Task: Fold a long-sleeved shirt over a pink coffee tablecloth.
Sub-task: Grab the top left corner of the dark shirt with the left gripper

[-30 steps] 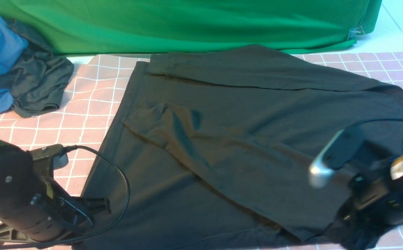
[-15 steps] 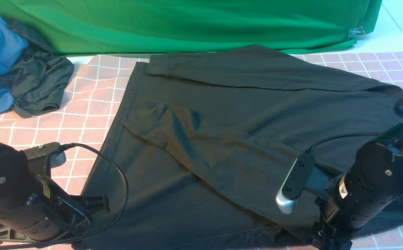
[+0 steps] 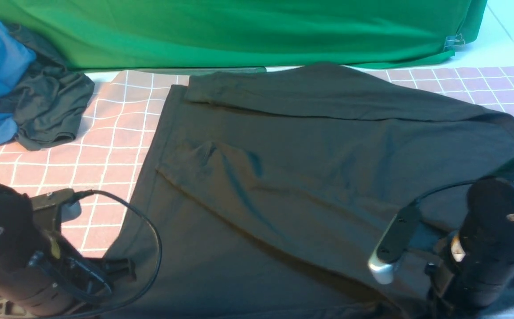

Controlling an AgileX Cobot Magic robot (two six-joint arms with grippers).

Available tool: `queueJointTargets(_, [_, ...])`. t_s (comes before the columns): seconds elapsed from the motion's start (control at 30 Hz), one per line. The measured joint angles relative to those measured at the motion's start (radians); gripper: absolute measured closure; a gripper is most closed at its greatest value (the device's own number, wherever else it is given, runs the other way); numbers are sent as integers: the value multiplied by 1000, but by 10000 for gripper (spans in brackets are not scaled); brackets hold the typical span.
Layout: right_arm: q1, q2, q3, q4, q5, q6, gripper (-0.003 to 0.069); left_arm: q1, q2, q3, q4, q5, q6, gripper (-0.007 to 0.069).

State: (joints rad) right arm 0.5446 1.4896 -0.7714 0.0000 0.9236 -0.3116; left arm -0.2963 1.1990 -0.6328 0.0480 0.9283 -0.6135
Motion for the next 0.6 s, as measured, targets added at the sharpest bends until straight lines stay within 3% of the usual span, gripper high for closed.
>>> queueJointTargets(0.23, [0,-182,59,36,150,16,602,0,-128,1,-103,210,1,592])
queueJointTargets(0.4, [0,-253,140,85,171,19,596,0,-203,1,-167,271,6,592])
queueJointTargets(0.6, [0,-261,180,84,156,19,503,0,-247,1,-182,280,13,589])
